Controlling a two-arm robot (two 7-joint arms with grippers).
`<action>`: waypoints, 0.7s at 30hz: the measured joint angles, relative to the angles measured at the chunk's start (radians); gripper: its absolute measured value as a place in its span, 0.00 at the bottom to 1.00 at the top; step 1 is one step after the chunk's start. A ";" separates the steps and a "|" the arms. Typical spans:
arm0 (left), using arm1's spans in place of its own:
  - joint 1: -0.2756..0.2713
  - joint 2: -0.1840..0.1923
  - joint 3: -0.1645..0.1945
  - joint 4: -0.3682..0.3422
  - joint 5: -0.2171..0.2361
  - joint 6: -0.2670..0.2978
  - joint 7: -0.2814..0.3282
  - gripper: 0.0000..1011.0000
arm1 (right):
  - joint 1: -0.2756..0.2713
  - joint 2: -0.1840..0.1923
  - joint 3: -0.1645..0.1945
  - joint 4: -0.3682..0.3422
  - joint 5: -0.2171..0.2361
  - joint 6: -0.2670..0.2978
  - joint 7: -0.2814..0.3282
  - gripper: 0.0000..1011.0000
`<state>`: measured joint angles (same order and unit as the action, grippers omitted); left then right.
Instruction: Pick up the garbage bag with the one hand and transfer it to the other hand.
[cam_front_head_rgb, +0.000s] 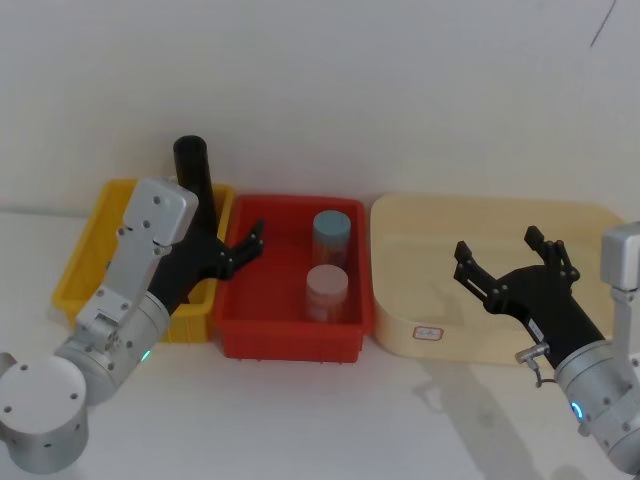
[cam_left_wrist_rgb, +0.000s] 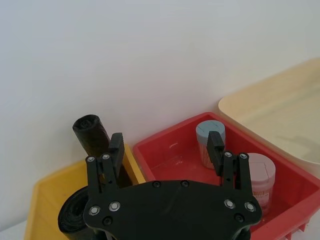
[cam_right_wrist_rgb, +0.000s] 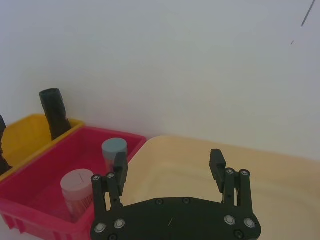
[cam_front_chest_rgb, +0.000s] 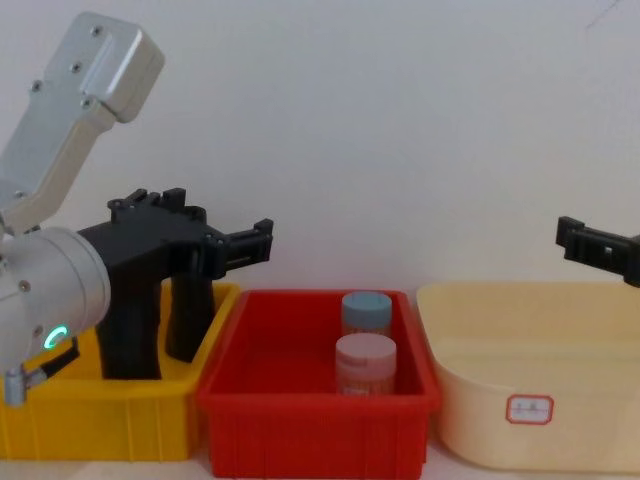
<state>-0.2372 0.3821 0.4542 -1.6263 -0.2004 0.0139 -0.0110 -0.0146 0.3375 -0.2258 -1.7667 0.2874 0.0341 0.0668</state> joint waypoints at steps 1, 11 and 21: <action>0.000 0.000 0.000 0.000 0.000 0.000 0.000 0.99 | 0.000 0.000 0.000 0.000 0.000 0.000 0.000 0.99; 0.000 0.000 0.000 0.000 0.000 0.000 0.000 0.99 | 0.000 0.000 0.000 0.000 0.000 0.000 0.000 0.99; 0.000 0.000 0.000 0.000 0.000 0.000 0.000 0.99 | 0.000 0.000 0.000 0.000 0.000 0.000 0.000 0.99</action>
<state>-0.2372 0.3821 0.4542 -1.6262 -0.2004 0.0139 -0.0110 -0.0146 0.3375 -0.2258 -1.7667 0.2873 0.0340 0.0668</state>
